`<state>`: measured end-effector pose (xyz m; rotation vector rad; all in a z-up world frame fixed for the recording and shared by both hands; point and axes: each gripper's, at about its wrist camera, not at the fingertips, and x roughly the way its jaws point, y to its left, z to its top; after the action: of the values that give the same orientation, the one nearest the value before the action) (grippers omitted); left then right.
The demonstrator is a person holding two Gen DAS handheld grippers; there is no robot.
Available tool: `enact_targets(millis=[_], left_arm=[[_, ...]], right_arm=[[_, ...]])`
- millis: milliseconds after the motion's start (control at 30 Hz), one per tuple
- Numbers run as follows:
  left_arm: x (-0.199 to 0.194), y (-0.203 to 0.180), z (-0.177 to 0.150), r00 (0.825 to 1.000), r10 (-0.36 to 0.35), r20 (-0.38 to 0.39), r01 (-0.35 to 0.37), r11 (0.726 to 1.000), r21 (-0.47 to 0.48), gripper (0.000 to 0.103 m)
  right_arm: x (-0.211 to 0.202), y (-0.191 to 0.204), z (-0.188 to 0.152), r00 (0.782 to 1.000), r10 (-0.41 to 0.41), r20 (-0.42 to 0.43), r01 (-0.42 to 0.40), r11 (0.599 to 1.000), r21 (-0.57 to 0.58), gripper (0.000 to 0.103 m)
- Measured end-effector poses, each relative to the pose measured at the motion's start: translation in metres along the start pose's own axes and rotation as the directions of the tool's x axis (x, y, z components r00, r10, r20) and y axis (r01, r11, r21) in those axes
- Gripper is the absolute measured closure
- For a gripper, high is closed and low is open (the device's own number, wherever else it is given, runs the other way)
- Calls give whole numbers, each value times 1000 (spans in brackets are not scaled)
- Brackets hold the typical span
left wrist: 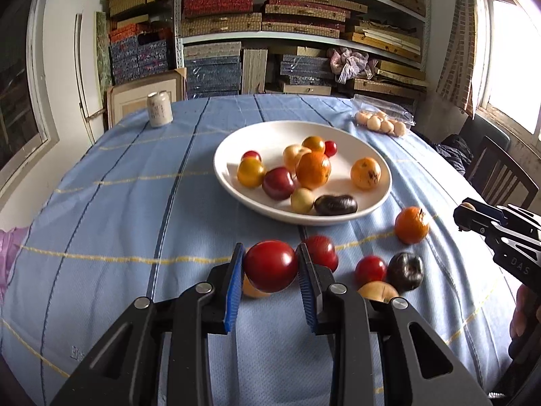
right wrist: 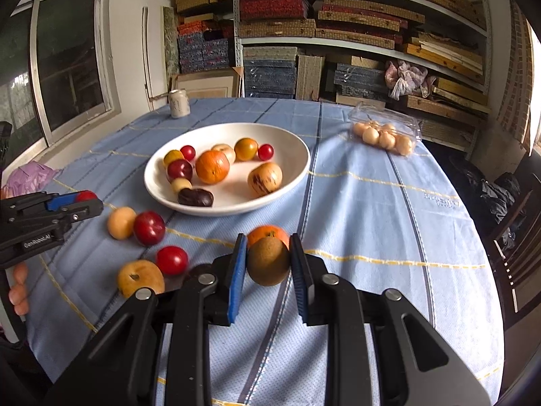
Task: Organize fruits
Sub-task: 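Lift the red tomato with the left tool while the right lifts the tan fruit, then carry both fruits over the white plate and open both tools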
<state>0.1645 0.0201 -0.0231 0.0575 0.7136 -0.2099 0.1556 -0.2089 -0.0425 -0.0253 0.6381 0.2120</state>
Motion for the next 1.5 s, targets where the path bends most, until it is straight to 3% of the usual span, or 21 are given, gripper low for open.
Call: enact_targets(millis=[500,800,1300,1333,1367,1400,1433,1500], left_arm=[[17,1,44,999,9,43,-8,1000,-30,72],[40,3,75,998,30,62,-29,999,-16,72],[116,13,108,999,45,-7,-45,998,-33,72],[118,13,108,999,48,-7,-48,998,-34,71],[118,14,108,998,55,-4,-55,998,-35,62],[117,15,108,998,58,2,-58,998,-39,55],[113,16,107,998,65,18,-64,997,-45,44],[107,16,106,996,80,44,-78,996,-44,40]], right_arm=[[8,-6,43,999,19,34,-19,1000,-3,79],[32,-16,75,996,75,54,-74,997,-21,79],[137,-9,124,998,53,-43,-54,998,-23,78],[141,-10,125,997,57,-49,-58,998,-19,71],[144,-11,125,997,54,-50,-55,998,-13,57],[144,-11,125,998,49,-44,-49,999,-9,51],[141,-12,123,999,42,-27,-42,999,-6,46],[138,-14,120,999,40,-25,-40,999,-8,46]])
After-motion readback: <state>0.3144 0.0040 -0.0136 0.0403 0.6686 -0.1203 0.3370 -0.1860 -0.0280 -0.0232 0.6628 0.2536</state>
